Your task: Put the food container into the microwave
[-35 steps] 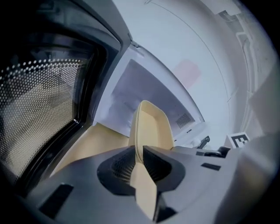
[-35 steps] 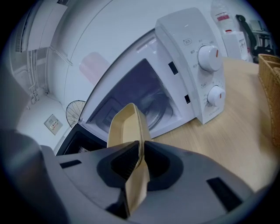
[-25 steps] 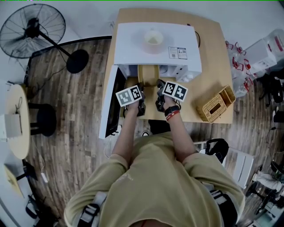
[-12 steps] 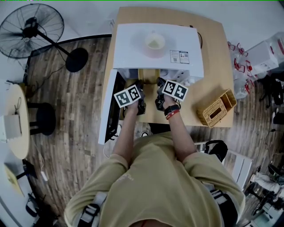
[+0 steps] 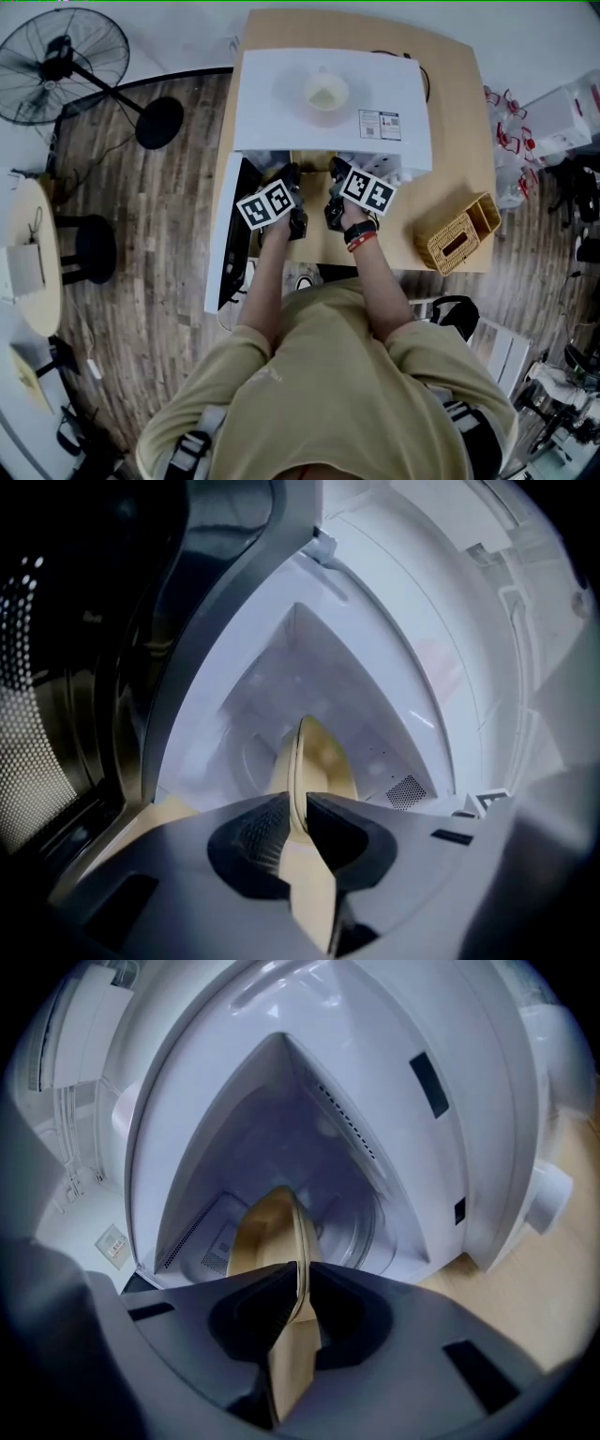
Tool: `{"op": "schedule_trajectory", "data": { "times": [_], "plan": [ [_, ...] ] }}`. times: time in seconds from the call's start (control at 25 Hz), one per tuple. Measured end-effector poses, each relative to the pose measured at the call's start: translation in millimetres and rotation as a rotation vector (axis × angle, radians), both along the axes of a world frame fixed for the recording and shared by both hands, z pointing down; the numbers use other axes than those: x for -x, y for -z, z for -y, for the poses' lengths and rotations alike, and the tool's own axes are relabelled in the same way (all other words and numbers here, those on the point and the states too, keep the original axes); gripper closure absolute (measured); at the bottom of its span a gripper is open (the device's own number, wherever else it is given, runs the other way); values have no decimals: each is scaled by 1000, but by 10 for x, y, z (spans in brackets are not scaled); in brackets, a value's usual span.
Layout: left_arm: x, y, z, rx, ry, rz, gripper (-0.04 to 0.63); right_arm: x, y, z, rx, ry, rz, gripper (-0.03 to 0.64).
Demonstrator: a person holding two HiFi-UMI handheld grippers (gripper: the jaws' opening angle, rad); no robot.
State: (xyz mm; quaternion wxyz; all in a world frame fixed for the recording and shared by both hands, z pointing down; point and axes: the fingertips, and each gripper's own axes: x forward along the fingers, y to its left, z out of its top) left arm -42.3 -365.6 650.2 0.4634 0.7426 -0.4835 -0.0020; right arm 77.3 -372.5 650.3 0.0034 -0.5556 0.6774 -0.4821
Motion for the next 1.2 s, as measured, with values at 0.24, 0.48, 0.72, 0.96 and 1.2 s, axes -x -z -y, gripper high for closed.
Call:
{"op": "schedule_trajectory", "data": {
  "times": [0.24, 0.48, 0.72, 0.96, 1.2],
  "plan": [
    [-8, -31, 81, -15, 10, 1, 545, -6, -53, 86, -2, 6, 1, 569],
    [-25, -34, 169, -36, 17, 7, 545, -27, -64, 166, -21, 3, 8, 569],
    [-72, -66, 259, -40, 28, -2, 545, -78, -89, 255, -29, -1, 7, 569],
    [-59, -144, 326, -37, 29, 3, 545, -78, -89, 314, -47, -16, -13, 569],
    [-44, -160, 363, -22, 39, -8, 545, -44, -107, 354, -53, 0, -19, 566]
  ]
}}
